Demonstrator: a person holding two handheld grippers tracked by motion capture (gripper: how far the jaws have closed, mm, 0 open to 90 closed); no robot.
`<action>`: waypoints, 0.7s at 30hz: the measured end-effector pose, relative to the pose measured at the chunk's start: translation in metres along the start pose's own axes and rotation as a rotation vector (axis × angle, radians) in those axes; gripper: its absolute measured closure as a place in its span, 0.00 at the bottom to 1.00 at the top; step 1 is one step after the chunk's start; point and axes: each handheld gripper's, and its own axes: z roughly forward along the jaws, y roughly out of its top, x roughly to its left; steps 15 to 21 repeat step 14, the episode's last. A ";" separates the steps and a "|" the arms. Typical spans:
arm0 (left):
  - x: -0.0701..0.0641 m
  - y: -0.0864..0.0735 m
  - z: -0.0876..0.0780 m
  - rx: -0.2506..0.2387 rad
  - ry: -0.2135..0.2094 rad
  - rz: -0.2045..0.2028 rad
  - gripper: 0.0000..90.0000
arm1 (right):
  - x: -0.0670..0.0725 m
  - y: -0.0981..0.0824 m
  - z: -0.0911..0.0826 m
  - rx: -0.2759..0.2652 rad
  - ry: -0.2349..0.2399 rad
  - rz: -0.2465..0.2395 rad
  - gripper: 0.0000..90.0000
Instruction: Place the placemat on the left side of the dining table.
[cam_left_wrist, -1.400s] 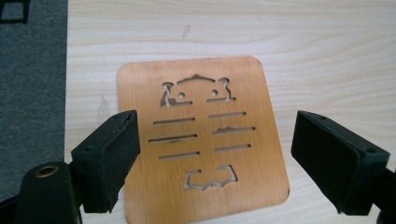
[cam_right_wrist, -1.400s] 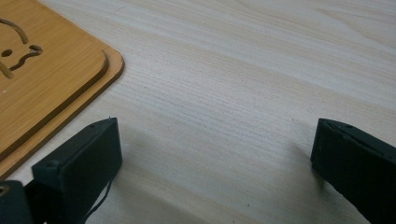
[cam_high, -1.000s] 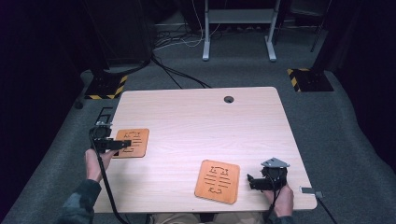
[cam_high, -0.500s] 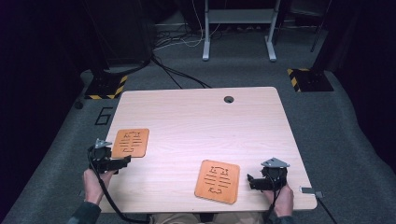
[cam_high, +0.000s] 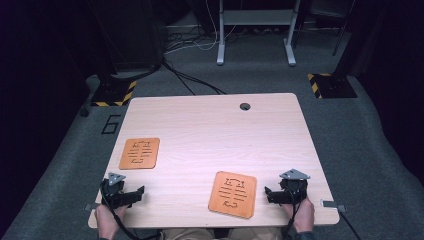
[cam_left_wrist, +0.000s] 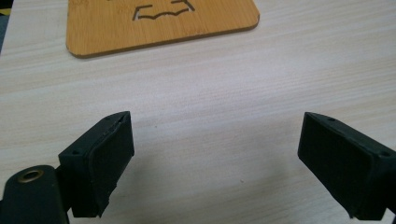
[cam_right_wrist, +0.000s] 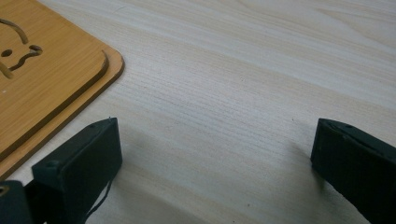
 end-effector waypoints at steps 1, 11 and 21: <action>0.000 -0.002 0.001 0.000 0.004 0.003 0.11 | 0.000 0.000 0.000 0.000 0.002 0.002 0.01; 0.000 -0.009 0.004 -0.029 0.014 0.001 0.10 | 0.001 0.000 0.000 0.000 0.001 0.004 0.01; 0.000 -0.009 0.004 -0.027 0.013 -0.001 0.10 | 0.001 0.000 0.000 0.001 0.001 0.004 0.01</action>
